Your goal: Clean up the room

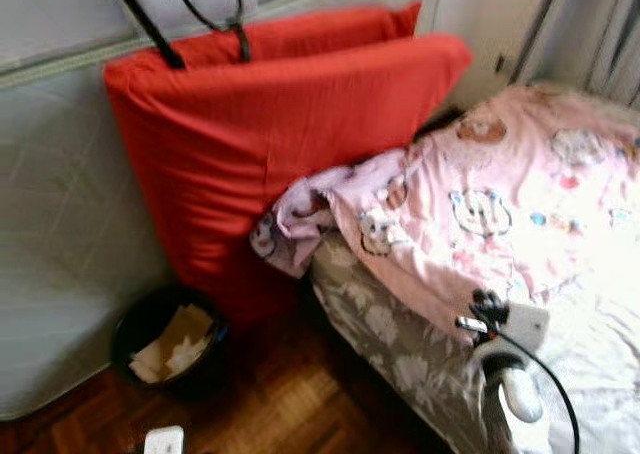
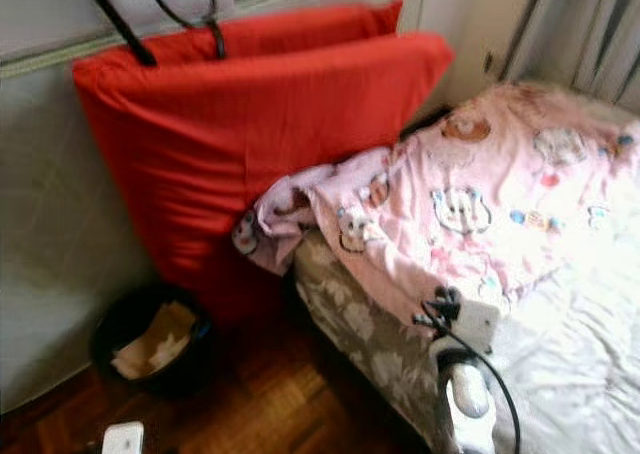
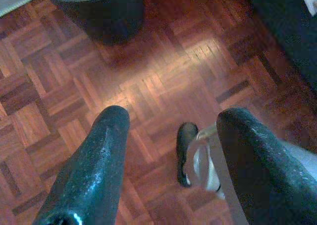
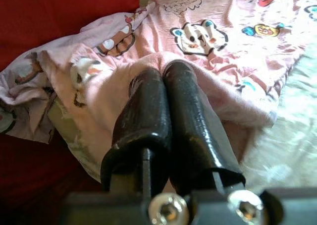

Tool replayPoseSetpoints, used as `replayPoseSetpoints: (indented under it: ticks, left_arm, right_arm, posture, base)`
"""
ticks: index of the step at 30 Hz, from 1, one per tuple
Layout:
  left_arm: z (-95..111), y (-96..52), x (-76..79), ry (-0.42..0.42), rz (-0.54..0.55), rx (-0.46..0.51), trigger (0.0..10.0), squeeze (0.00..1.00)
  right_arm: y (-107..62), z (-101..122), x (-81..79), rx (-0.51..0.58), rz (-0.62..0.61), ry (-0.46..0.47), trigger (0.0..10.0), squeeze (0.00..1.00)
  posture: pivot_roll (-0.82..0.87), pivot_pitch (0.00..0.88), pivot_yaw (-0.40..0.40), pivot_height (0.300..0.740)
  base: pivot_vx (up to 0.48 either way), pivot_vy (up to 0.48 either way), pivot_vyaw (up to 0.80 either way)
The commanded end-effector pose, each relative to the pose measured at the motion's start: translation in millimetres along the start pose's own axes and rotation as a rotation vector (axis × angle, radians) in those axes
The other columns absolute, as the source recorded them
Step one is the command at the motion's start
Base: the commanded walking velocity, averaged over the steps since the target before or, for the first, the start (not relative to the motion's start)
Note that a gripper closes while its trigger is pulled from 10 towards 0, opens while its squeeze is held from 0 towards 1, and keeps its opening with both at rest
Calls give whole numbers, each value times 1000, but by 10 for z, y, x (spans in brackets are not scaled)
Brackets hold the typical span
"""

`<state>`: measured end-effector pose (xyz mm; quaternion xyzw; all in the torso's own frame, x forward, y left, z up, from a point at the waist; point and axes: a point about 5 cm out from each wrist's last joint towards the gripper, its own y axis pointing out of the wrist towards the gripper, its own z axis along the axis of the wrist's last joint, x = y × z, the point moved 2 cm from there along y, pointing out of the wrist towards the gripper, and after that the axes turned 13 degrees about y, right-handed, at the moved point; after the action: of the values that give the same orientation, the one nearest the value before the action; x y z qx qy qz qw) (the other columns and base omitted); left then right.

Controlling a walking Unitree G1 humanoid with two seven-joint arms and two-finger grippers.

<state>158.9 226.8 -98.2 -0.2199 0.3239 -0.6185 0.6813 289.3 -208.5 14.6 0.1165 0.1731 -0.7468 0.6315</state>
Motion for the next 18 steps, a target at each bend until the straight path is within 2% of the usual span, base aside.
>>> replayPoseSetpoints:
  ticks: [1,10,16,17,18]
  left_arm:
    - [-56,-15,-51,1,12,-30,10000,0]
    - [-96,-26,-54,0,11,-49,10000,0]
    - [-111,-30,-50,-5,12,-57,10000,0]
    - [-114,-30,-51,-4,12,-59,10000,0]
    - [-115,-30,-51,-4,12,-60,10000,0]
  right_arm:
    - [19,8,-88,7,30,-2,10000,0]
    - [-20,-66,-106,-28,39,-4,10000,0]
    - [-52,-129,-45,-69,23,-22,10000,0]
    - [-59,-146,-31,-81,20,-25,10000,180]
    - [-63,-156,-23,-88,18,-27,10000,180]
  posture:
    - [77,86,-11,740]
    - [74,86,-15,740]
    - [74,86,-17,740]
    - [74,86,-17,740]
    - [74,86,-17,740]
  base:
    - [0,0,0]
    - [0,0,0]
    - [0,0,0]
    - [0,0,0]
    - [0,0,0]
